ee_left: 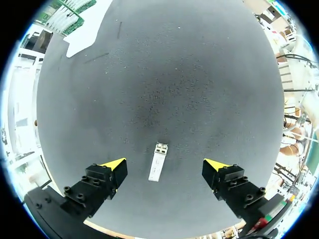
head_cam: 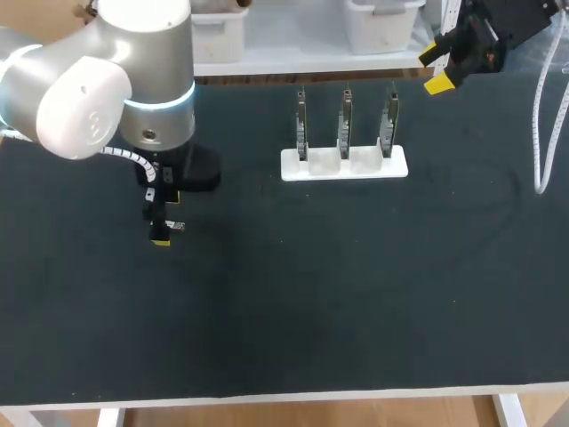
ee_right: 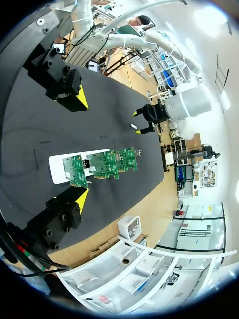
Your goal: Pick up the optical module with the left hand, and insert it into the network port with the right hand.
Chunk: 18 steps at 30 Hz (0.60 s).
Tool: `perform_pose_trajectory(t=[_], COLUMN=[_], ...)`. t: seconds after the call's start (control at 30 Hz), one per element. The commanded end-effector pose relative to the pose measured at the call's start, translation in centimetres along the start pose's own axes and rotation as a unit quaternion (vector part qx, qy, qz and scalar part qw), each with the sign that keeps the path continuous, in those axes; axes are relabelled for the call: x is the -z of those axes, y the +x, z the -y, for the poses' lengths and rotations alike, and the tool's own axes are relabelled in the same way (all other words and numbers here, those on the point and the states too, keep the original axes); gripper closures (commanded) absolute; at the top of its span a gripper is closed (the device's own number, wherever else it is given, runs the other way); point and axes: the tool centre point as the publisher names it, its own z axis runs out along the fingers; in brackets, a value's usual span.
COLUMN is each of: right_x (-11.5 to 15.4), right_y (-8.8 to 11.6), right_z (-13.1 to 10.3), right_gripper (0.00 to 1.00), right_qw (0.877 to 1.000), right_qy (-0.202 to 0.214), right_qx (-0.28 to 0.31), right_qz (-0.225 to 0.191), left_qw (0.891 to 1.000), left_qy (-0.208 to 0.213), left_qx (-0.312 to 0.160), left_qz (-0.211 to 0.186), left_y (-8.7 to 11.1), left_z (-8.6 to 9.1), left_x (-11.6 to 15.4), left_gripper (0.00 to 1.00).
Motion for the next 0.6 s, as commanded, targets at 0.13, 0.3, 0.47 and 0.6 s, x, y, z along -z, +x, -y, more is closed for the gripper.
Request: perform_pose_trajectory(t=[0.13, 0.3, 0.47, 0.6], right_x=[0.0, 0.0, 0.0, 0.0], right_y=[0.0, 0.0, 0.0, 0.0], right_z=[-0.3, -0.3, -0.3, -0.3], right_gripper=[0.0, 0.0, 0.0, 0.0], right_qw=[1.0, 1.0, 1.0, 1.0], right_qy=[0.004, 0.004, 0.004, 0.004], right_qx=[-0.001, -0.001, -0.001, -0.001], right_qz=[0.0, 0.0, 0.0, 0.0], left_qw=[1.0, 1.0, 1.0, 1.0], left_qy=[0.002, 0.001, 0.013, 0.011], left_qx=[-0.001, 0.005, 0.014, 0.008], left_qz=[0.0, -0.001, 0.004, 0.002], left_y=[0.0, 0.2, 0.6, 0.7], left_z=[-0.2, -0.2, 0.0, 0.4], left_x=[0.0, 0.2, -0.2, -0.8], left_gripper=[0.0, 0.0, 0.0, 0.0])
